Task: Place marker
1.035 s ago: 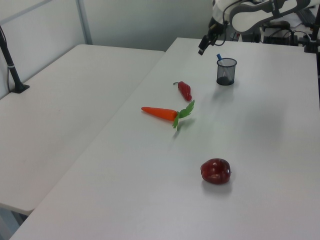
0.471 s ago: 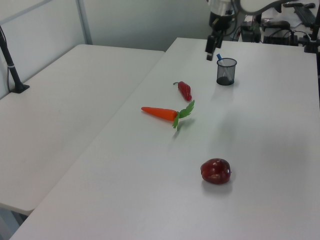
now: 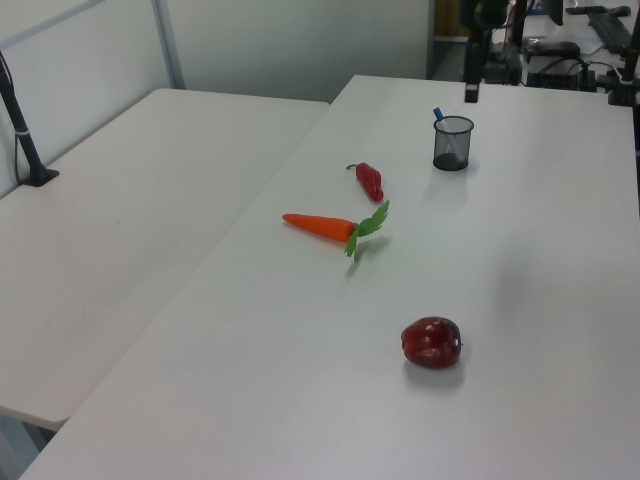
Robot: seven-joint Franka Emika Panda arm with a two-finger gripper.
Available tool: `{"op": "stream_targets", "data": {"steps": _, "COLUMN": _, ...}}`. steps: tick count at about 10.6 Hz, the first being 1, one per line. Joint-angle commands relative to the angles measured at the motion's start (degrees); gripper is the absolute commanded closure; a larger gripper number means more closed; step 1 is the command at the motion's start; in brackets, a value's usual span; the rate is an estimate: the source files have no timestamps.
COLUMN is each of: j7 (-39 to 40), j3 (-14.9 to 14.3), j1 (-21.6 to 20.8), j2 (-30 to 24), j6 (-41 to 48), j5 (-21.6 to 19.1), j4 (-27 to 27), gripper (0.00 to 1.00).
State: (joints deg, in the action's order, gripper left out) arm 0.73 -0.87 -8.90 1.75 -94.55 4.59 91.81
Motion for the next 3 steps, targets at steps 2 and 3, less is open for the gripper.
{"op": "stream_targets", "data": {"steps": 2, "j7": 1.74, "j3": -0.71, "j1": 1.08, "j2": -2.28, "j6": 5.16, "j5": -1.25, "j4": 1.53, "gripper": 0.0}}
{"op": "stream_targets", "data": {"steps": 3, "j7": 1.65, "j3": -0.71, "j1": 1.08, "j2": -2.28, "j6": 5.16, "j5": -1.25, "j4": 1.53, "gripper": 0.0}}
